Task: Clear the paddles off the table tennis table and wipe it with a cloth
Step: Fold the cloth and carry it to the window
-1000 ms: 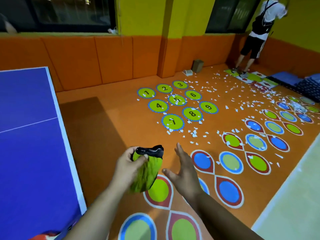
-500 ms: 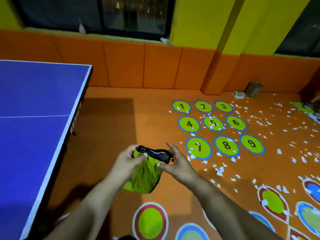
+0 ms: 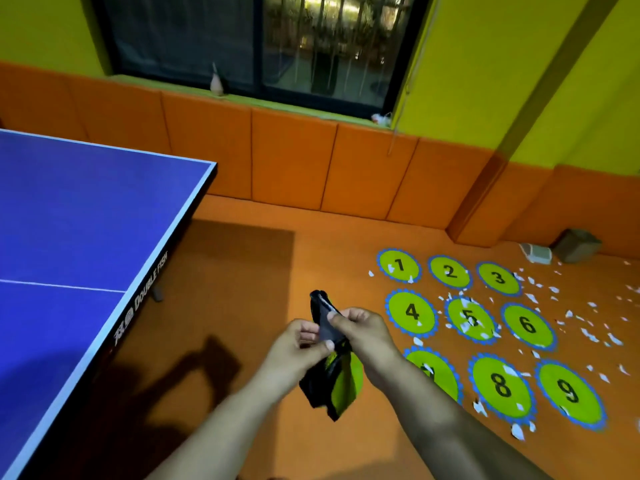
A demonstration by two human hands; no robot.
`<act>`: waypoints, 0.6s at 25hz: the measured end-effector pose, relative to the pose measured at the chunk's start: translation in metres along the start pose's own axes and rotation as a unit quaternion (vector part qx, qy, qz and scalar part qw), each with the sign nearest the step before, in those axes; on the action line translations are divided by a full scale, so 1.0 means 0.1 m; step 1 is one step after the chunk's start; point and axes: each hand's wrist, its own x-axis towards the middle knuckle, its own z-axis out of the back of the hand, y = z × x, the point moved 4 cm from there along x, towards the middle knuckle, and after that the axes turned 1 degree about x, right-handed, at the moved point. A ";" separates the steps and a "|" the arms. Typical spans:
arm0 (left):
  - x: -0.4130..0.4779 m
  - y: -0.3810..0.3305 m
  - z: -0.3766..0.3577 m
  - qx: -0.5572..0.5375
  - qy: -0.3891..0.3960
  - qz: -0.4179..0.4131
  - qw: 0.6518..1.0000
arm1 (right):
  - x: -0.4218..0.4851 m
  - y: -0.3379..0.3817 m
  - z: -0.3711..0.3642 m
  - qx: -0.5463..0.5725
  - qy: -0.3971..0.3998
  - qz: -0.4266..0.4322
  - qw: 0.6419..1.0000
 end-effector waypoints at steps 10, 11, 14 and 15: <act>2.24 -0.74 0.48 -0.007 -0.120 -0.058 0.991 | 2.30 0.78 -0.08 0.056 0.065 0.014 0.996; 2.48 -0.78 0.56 0.004 -0.136 -0.056 0.989 | 2.58 0.82 -0.10 0.054 0.069 0.012 0.996; 3.28 -0.87 0.75 0.020 -0.164 -0.048 0.985 | 3.44 1.02 -0.12 0.050 0.098 0.011 0.994; 3.54 -0.94 0.82 0.020 -0.173 -0.053 0.983 | 3.73 1.12 -0.13 0.045 0.118 0.016 0.992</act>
